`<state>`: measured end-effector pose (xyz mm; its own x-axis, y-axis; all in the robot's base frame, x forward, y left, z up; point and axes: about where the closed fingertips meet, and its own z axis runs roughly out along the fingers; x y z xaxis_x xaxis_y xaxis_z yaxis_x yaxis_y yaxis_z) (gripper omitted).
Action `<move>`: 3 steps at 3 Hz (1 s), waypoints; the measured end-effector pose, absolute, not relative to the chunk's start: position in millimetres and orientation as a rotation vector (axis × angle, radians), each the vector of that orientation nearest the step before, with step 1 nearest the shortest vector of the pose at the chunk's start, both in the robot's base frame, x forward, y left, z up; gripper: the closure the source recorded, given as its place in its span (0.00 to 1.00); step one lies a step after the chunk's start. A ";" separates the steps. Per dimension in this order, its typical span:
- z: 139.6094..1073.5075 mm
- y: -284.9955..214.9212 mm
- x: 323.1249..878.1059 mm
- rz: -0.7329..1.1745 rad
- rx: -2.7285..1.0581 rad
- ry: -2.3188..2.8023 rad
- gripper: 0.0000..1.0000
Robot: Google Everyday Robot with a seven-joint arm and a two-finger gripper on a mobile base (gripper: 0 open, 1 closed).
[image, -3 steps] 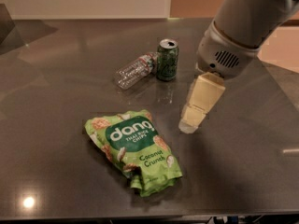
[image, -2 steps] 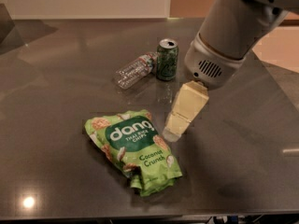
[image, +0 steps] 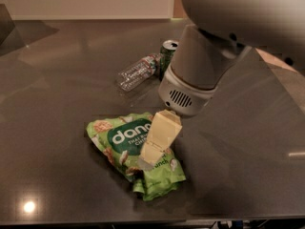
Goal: Move green rice chip bag near water bottle
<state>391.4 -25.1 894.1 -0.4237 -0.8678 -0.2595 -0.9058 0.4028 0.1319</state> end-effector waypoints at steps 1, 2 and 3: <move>876.8 -12.9 380.5 0.366 -1.597 2.511 0.00; 862.6 -5.0 373.5 0.323 -1.598 2.528 0.00; 854.2 -3.0 370.6 0.261 -1.592 2.545 0.18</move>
Offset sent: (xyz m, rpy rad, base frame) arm -0.0253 0.0273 -0.0516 -0.0852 -0.0070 -0.0214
